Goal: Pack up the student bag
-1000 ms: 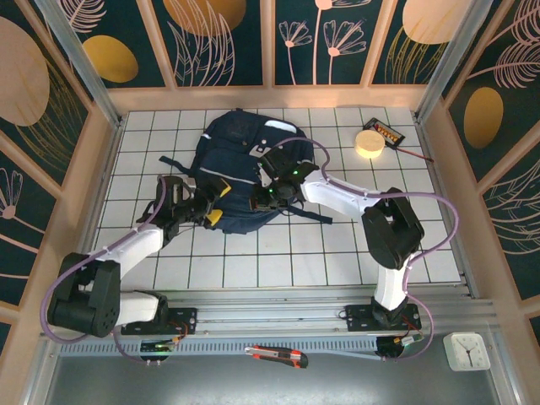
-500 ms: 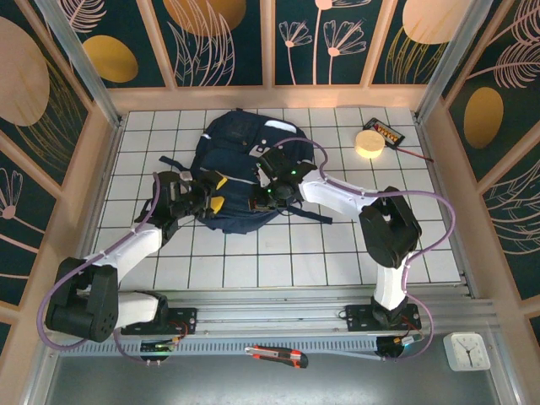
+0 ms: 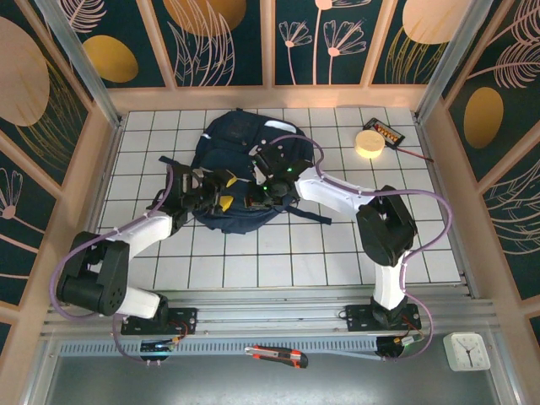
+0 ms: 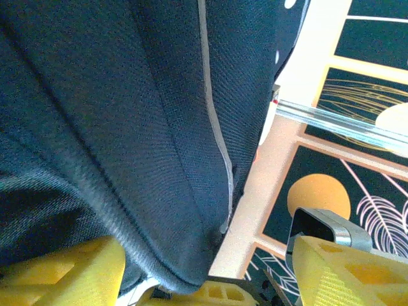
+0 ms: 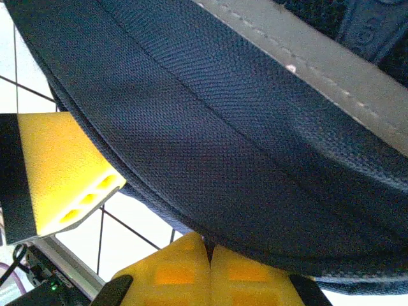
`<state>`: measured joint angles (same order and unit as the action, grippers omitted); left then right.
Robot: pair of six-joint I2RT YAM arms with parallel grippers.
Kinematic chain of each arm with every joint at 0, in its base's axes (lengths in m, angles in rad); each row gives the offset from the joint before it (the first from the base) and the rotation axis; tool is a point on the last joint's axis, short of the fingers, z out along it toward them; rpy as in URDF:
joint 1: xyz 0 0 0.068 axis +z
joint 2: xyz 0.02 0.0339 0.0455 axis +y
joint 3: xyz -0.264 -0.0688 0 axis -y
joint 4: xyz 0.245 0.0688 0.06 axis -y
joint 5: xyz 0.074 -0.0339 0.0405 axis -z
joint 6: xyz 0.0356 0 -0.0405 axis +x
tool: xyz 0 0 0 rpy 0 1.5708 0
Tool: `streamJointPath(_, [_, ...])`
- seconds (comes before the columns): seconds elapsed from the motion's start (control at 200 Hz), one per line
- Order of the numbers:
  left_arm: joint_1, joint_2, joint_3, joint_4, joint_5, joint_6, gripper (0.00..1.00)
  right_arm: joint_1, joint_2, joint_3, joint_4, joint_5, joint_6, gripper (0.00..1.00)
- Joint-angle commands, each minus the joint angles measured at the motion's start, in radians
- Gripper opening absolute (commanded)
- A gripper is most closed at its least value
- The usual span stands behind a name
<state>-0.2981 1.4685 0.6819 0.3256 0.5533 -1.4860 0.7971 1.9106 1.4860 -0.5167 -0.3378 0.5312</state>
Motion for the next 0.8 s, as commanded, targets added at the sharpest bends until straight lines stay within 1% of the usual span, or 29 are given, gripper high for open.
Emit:
streamJointPath(0.0, [-0.013, 0.035, 0.025, 0.019, 0.033, -0.03, 0.69, 0.017, 0.016, 0.04, 0.007, -0.003, 0.006, 0.0])
streamJointPath(0.09, [-0.019, 0.062, 0.021, 0.041, 0.034, -0.042, 0.68, 0.017, 0.019, 0.044, 0.006, -0.001, 0.006, 0.0])
streamJointPath(0.155, [-0.023, 0.079, 0.021, 0.063, 0.037, -0.052, 0.66, 0.018, 0.021, 0.044, 0.008, -0.003, 0.006, 0.0])
streamJointPath(0.25, [-0.024, 0.107, 0.04, 0.06, 0.045, -0.043, 0.64, 0.019, 0.026, 0.045, 0.012, -0.008, 0.007, 0.0])
streamJointPath(0.375, [-0.024, 0.135, 0.041, 0.059, 0.053, -0.033, 0.58, 0.02, 0.033, 0.047, 0.014, -0.012, 0.006, 0.0])
streamJointPath(0.415, [-0.024, 0.14, 0.038, 0.058, 0.054, -0.033, 0.53, 0.022, 0.035, 0.046, 0.013, -0.013, 0.006, 0.0])
streamJointPath(0.435, [-0.024, 0.143, 0.035, 0.058, 0.053, -0.032, 0.49, 0.022, 0.036, 0.046, 0.013, -0.015, 0.006, 0.0])
streamJointPath(0.495, [-0.024, 0.15, 0.027, 0.06, 0.058, -0.031, 0.37, 0.022, 0.037, 0.046, 0.013, -0.017, 0.003, 0.0])
streamJointPath(0.545, [-0.024, 0.153, 0.02, 0.063, 0.062, -0.033, 0.24, 0.022, 0.038, 0.045, 0.012, -0.017, 0.0, 0.0])
streamJointPath(0.57, [-0.024, 0.153, 0.016, 0.063, 0.062, -0.033, 0.2, 0.021, 0.039, 0.045, 0.01, -0.016, -0.003, 0.0])
streamJointPath(0.646, [-0.025, 0.149, 0.009, 0.066, 0.062, -0.033, 0.11, 0.021, 0.043, 0.047, 0.006, -0.017, -0.008, 0.0])
streamJointPath(0.796, [-0.024, 0.133, -0.006, 0.066, 0.052, -0.024, 0.0, 0.021, 0.044, 0.048, -0.004, -0.016, -0.024, 0.0])
